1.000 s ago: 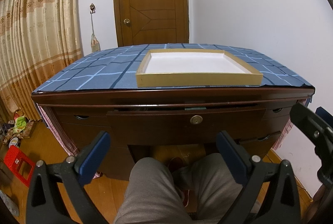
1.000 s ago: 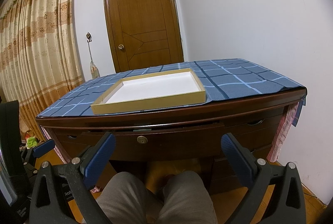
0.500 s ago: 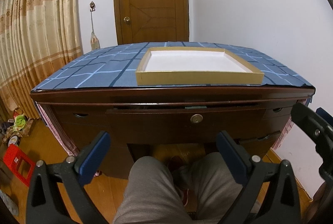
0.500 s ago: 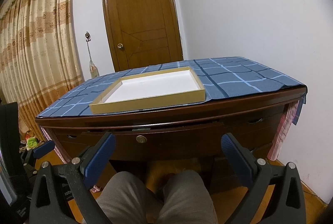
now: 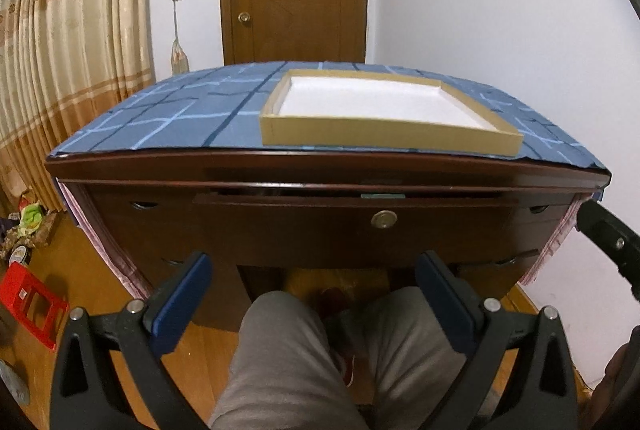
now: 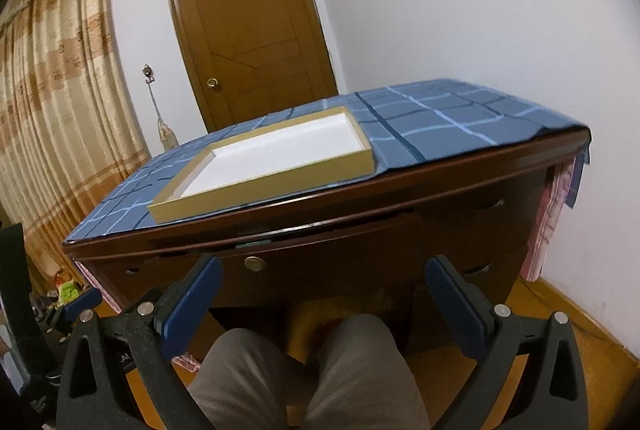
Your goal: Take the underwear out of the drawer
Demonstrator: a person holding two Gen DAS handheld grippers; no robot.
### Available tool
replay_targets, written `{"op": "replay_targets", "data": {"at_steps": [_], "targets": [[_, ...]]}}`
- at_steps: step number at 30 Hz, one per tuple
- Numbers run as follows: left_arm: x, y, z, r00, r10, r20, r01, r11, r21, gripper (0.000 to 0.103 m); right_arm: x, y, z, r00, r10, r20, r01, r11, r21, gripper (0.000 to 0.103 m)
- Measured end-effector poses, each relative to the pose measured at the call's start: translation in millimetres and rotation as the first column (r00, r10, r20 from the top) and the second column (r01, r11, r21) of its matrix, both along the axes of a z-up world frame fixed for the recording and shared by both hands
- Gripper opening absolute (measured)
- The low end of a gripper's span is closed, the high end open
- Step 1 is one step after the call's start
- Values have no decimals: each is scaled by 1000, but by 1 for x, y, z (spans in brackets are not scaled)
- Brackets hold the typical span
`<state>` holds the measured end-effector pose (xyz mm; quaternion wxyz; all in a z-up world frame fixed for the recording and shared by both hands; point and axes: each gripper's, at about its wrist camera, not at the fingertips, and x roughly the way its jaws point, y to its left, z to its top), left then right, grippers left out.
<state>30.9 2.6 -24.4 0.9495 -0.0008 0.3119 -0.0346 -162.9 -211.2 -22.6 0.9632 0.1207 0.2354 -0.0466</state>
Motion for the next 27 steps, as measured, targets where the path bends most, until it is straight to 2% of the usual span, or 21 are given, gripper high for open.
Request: {"op": "replay_targets", "data": {"at_steps": [6, 10, 13, 17, 20, 24, 26, 27], "targets": [[26, -3, -20, 999, 4, -35, -3, 1000, 25, 103, 24, -30, -24, 997, -58, -59, 59, 998, 25, 102], [52, 5, -36, 997, 29, -72, -29, 1000, -1, 103, 35, -58, -41, 992, -117, -54, 120, 991, 55, 102], [69, 8, -47, 996, 32, -88, -34, 999, -14, 97, 49, -72, -48, 991, -120, -66, 124, 991, 59, 102], [81, 6, -53, 997, 59, -55, -58, 998, 20, 95, 67, -83, -53, 995, -95, -41, 97, 995, 30, 102], [92, 3, -53, 997, 70, -26, -69, 997, 31, 94, 86, -92, -56, 997, -64, -44, 66, 997, 45, 102], [106, 6, -50, 996, 92, 13, -91, 996, -8, 90, 113, -107, -62, 998, -41, -54, 45, 996, 78, 89], [111, 9, -48, 994, 109, 29, -108, 994, -31, 88, 124, -112, -67, 997, -37, -67, 43, 995, 86, 89], [113, 10, -48, 992, 120, 41, -118, 992, -41, 84, 128, -114, -68, 997, -32, -71, 38, 995, 91, 89]]}}
